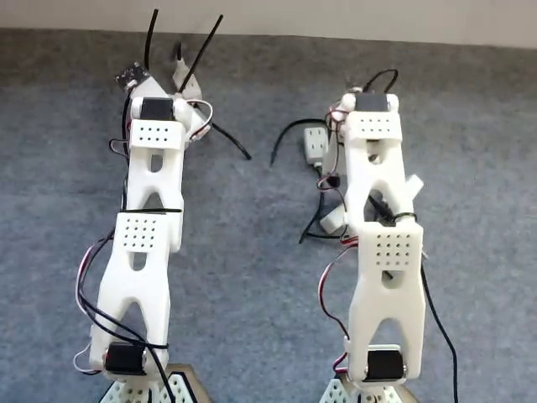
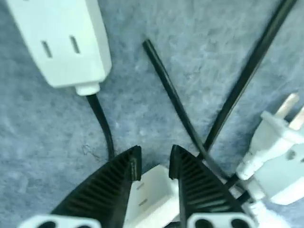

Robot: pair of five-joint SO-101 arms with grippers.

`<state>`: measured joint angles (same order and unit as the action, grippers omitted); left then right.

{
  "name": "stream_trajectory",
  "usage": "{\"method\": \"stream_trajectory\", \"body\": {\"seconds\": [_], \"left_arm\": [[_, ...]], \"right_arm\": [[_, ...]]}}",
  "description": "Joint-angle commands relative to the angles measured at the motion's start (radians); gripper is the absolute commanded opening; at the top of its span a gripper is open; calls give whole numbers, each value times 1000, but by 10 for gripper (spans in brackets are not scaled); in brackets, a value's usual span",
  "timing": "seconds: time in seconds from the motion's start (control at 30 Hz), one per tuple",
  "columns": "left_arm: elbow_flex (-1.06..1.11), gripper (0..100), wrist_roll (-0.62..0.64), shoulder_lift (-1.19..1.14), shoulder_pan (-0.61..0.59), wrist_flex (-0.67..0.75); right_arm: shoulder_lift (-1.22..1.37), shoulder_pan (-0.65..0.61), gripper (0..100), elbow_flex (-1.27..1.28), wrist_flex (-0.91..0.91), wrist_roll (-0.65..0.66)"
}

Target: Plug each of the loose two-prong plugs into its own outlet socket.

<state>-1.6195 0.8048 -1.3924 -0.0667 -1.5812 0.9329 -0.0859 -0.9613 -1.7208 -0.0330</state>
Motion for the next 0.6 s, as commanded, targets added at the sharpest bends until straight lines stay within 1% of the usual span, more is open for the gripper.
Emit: {"method": "stream_trajectory", "body": {"seconds": [0.0, 0.1, 0.23, 0.4, 0.47, 0.57], "left_arm": [[-42, 255, 3, 15, 1, 12], [-42, 255, 3, 15, 1, 12], [-42, 255, 3, 15, 1, 11], [-42, 255, 3, 15, 1, 11], [-42, 255, 3, 15, 1, 11], [-42, 255, 3, 15, -1, -2]], "right_arm": [[-139, 87, 109, 7, -45, 54], [-282, 150, 108, 48, -45, 32], [-532, 163, 108, 196, -44, 28], [-820, 99, 108, 475, -35, 37], [-928, 71, 108, 602, 12, 37], [-1098, 48, 108, 805, 130, 38]]}}
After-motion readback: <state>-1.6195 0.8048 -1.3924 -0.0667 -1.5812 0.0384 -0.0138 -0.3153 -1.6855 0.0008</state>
